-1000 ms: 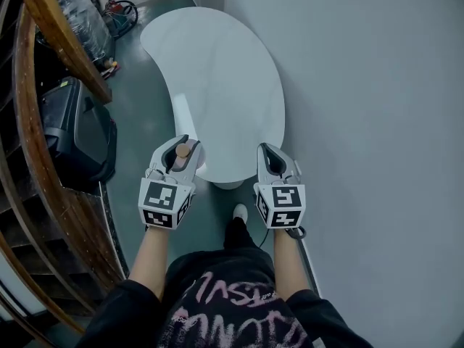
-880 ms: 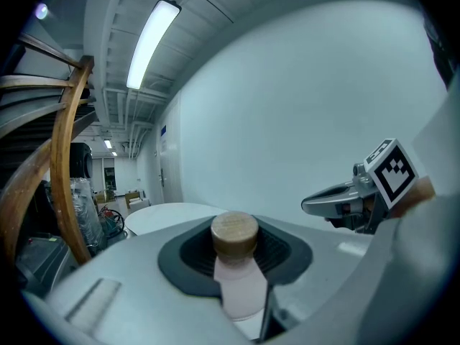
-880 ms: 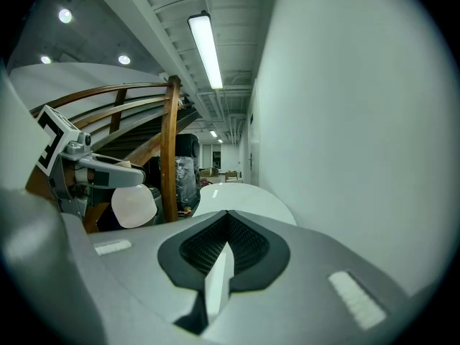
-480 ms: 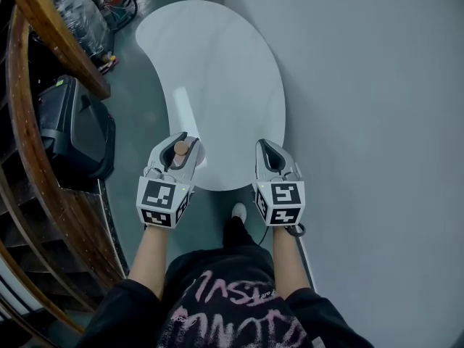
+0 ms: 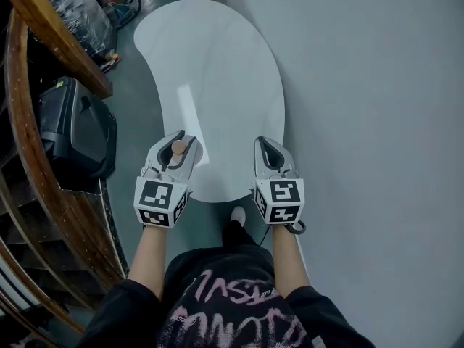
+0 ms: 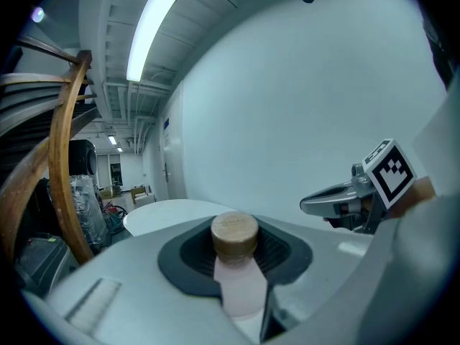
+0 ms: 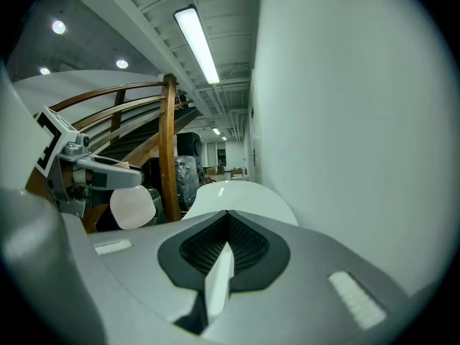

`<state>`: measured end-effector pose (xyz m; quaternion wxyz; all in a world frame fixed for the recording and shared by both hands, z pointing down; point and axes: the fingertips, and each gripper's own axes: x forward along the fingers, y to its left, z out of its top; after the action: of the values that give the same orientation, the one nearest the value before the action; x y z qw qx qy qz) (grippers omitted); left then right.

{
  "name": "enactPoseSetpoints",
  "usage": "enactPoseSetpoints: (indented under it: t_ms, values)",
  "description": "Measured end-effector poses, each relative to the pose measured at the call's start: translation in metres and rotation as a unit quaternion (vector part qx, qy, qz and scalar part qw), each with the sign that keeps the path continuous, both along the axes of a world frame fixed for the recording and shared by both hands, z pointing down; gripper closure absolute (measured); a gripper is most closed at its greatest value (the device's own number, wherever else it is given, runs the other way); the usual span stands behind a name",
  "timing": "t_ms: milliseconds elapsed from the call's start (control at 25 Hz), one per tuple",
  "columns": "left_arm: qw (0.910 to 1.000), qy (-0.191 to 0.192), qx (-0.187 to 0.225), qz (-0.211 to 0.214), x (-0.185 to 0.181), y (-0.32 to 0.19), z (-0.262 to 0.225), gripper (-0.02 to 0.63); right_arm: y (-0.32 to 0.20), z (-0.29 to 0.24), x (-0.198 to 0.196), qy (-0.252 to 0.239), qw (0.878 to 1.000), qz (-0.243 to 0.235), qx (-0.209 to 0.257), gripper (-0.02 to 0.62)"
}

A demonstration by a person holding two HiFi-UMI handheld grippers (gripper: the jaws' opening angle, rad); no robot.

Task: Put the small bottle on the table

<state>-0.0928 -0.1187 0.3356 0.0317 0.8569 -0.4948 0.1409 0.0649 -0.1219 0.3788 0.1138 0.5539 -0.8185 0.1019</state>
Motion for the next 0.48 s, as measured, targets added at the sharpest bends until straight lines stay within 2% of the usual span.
enactPoseSetpoints:
  t_ms: [480]
  values:
    - [0.9999, -0.005, 0.002, -0.015, 0.018, -0.041, -0.003, 0.491, -0.046, -0.004, 0.020, -0.003, 1.000, -0.013, 0.002, 0.583]
